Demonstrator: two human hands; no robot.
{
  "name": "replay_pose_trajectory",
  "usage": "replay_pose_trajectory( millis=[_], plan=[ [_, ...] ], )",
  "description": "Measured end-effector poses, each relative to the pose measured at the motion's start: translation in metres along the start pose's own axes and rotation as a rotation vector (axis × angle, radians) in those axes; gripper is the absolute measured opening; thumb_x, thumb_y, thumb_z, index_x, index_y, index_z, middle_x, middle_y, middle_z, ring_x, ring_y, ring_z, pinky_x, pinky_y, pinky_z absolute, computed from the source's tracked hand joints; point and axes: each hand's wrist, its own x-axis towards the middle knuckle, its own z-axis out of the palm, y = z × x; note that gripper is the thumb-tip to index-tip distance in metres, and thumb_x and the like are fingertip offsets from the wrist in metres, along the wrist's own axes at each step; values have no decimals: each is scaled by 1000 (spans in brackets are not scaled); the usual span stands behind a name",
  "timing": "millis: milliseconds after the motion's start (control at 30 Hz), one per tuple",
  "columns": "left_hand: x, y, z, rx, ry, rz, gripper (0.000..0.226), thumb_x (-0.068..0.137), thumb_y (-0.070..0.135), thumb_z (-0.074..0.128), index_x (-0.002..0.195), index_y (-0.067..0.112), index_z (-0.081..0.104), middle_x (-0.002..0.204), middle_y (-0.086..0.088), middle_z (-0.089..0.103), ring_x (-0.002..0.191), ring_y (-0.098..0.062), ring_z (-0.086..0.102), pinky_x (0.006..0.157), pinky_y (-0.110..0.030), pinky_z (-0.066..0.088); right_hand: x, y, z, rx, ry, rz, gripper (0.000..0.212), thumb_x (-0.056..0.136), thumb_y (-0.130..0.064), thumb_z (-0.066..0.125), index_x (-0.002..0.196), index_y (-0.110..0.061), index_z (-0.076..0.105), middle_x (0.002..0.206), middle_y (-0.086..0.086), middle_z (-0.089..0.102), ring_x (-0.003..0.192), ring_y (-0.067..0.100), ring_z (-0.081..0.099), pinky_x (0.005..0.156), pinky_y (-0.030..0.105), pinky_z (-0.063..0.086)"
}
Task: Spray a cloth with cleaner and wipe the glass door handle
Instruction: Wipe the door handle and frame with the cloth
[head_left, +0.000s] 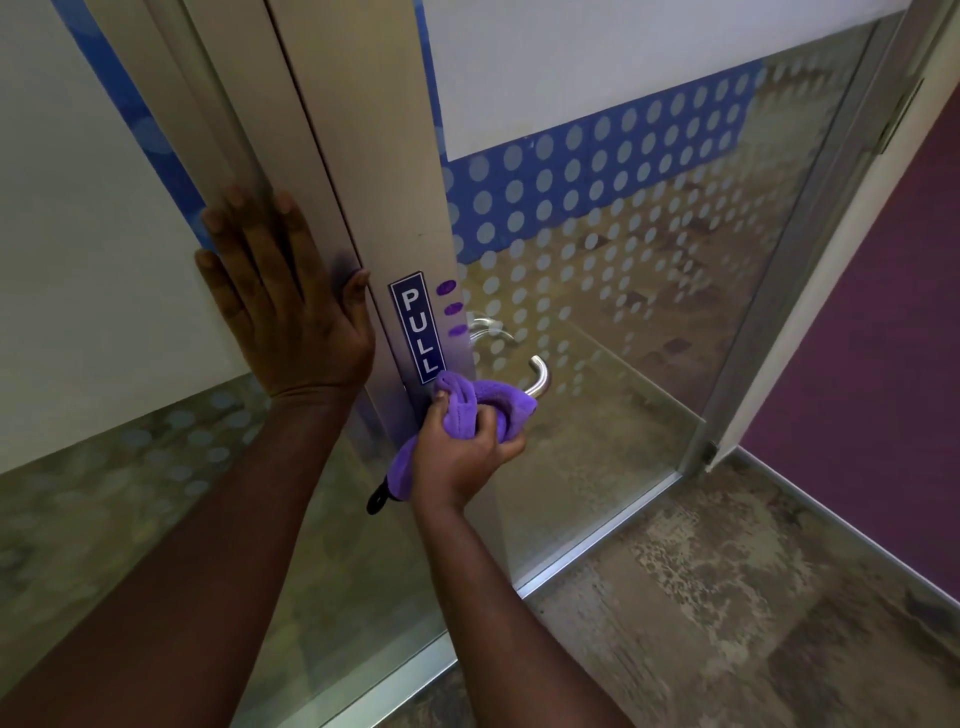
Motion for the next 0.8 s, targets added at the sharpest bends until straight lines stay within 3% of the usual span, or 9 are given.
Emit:
replay_pose_trajectory(
  millis=[133,333,467,600,700,800],
  plan=[
    [0,-1,-1,9,-5,6,64,100,47,37,144,1,31,143,-32,37,132,-51,34,113,-54,17,2,4,-7,-20,-55,-68,24,71,-22,82,77,-9,63,127,14,39,99,29,59,92,24,46],
    [0,-3,1,41,44,19,64,99,46,41,144,2,33,142,-30,40,131,-48,36,118,-41,0,3,13,-13,-27,-111,-185,25,70,-17,83,81,-7,63,129,17,37,101,31,59,93,38,51],
    [0,-2,3,36,49,17,64,99,46,41,144,2,31,142,-30,40,131,-48,36,117,-46,8,10,20,-21,-10,-170,-247,26,70,-13,83,83,-6,62,127,17,37,106,32,56,95,34,48],
    [-2,-1,4,33,56,12,64,99,47,40,143,2,32,141,-31,41,130,-49,37,114,-50,15,24,25,-35,4,-269,-243,29,71,-12,83,87,-3,61,125,23,39,108,29,53,97,27,44],
    [-2,-2,5,50,66,7,64,98,47,41,142,1,35,140,-32,42,129,-50,37,119,-43,6,40,26,-45,27,-325,-218,27,74,-6,79,91,-5,58,120,22,42,108,21,50,98,28,42],
    [-1,-2,4,55,67,0,63,99,47,40,141,0,37,140,-32,42,129,-51,37,119,-41,2,53,21,-50,75,-344,-163,26,79,-11,75,90,-18,53,117,18,47,104,14,50,99,32,43]
  ],
)
